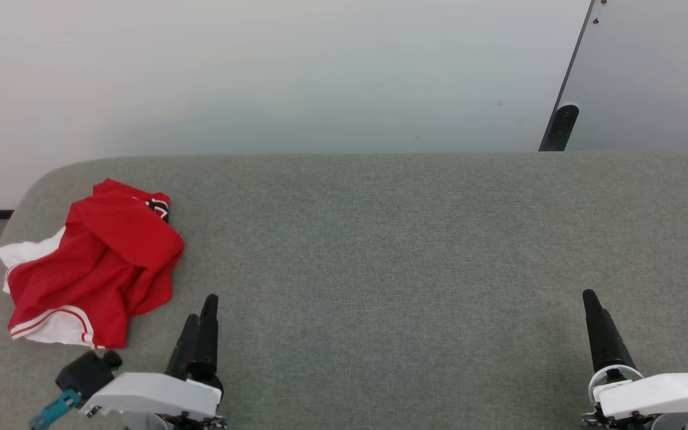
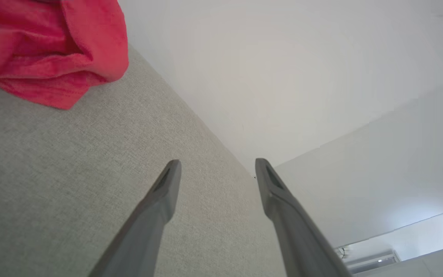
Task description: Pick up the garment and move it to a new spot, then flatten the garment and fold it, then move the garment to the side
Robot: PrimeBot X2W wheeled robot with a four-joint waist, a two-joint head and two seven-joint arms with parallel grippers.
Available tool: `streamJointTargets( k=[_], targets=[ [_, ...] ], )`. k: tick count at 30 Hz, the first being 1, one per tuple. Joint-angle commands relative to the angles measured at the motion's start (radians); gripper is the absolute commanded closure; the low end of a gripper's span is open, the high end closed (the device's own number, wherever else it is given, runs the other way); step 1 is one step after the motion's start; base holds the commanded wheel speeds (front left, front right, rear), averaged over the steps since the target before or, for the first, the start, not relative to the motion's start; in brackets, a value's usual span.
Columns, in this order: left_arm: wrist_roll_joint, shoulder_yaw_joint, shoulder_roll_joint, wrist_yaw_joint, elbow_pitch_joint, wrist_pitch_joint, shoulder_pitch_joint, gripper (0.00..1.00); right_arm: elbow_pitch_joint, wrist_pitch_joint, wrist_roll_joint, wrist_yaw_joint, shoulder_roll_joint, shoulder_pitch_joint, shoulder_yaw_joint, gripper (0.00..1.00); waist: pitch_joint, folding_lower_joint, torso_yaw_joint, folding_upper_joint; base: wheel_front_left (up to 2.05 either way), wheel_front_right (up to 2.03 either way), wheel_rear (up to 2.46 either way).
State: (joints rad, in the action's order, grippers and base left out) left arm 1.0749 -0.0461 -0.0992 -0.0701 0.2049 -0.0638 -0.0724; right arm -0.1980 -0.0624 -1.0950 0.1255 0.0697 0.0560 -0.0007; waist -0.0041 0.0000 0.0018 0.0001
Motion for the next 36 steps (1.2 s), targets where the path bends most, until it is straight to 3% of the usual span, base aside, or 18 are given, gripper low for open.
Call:
streamJointTargets(
  k=[1, 18, 36],
  targets=[
    [-0.088, -0.003, -0.008, 0.008, -0.025, -0.013, -0.02, 0.0, 0.016, -0.014, 0.078, 0.004, 0.003, 0.007, -0.004, 0.0, 0.0, 0.0, 0.0, -0.0001, 0.0, 0.0, 0.0],
    [-0.511, -0.061, -0.043, 0.061, -0.084, -0.065, -0.016, 0.0, 0.017, -0.066, 0.492, 0.005, -0.016, 0.004, -0.031, 0.0, -0.005, 0.0, 0.001, -0.0001, 0.0, 0.0, 0.0],
    [-0.682, -0.099, -0.072, 0.106, -0.116, -0.11, 0.001, 0.0, 0.026, -0.111, 0.678, 0.005, -0.02, -0.002, -0.037, 0.0, -0.015, 0.0, 0.001, -0.0001, 0.0, 0.0, 0.0]
  ],
)
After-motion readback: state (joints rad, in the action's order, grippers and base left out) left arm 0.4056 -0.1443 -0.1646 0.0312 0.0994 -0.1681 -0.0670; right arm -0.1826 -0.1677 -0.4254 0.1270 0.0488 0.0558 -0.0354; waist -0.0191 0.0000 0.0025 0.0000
